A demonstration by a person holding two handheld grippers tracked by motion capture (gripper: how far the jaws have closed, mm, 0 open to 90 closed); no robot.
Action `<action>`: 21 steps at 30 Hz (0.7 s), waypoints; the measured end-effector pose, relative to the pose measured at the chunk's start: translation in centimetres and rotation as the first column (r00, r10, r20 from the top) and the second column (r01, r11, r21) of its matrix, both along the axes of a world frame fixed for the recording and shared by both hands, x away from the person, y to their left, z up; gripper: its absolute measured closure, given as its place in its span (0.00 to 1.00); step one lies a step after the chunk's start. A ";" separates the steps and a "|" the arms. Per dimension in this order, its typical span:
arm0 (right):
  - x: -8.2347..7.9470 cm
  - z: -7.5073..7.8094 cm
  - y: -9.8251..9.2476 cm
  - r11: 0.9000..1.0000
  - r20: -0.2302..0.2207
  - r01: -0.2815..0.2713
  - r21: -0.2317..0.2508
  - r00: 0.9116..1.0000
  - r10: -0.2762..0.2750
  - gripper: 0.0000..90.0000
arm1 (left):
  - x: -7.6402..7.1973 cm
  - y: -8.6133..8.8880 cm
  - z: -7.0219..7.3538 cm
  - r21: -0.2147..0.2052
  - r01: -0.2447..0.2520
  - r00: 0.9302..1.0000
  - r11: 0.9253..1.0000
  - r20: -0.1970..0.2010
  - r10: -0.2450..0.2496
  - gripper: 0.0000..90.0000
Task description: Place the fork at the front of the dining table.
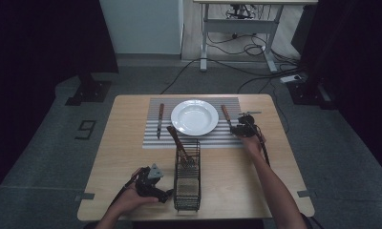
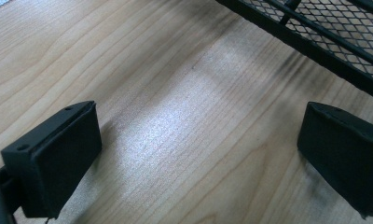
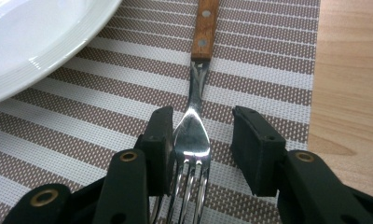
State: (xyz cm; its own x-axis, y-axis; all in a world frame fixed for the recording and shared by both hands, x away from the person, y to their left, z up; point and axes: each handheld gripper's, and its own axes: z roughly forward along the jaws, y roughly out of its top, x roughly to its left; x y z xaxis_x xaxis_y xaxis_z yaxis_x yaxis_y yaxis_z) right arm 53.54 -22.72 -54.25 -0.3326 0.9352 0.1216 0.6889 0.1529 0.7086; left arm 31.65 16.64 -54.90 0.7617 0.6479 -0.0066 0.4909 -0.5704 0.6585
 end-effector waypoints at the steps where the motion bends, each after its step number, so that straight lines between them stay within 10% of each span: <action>1: 0.0 0.0 0.0 1.000 -0.002 -0.004 0.006 1.000 0.004 0.65 | 0.0 0.0 0.0 0.000 0.000 1.000 1.000 0.000 0.000 0.00; 21: -0.4 -0.1 0.8 0.998 -0.003 -0.049 0.046 0.999 0.049 0.66 | -0.1 0.0 0.0 -0.004 0.000 1.000 1.000 0.000 0.000 0.00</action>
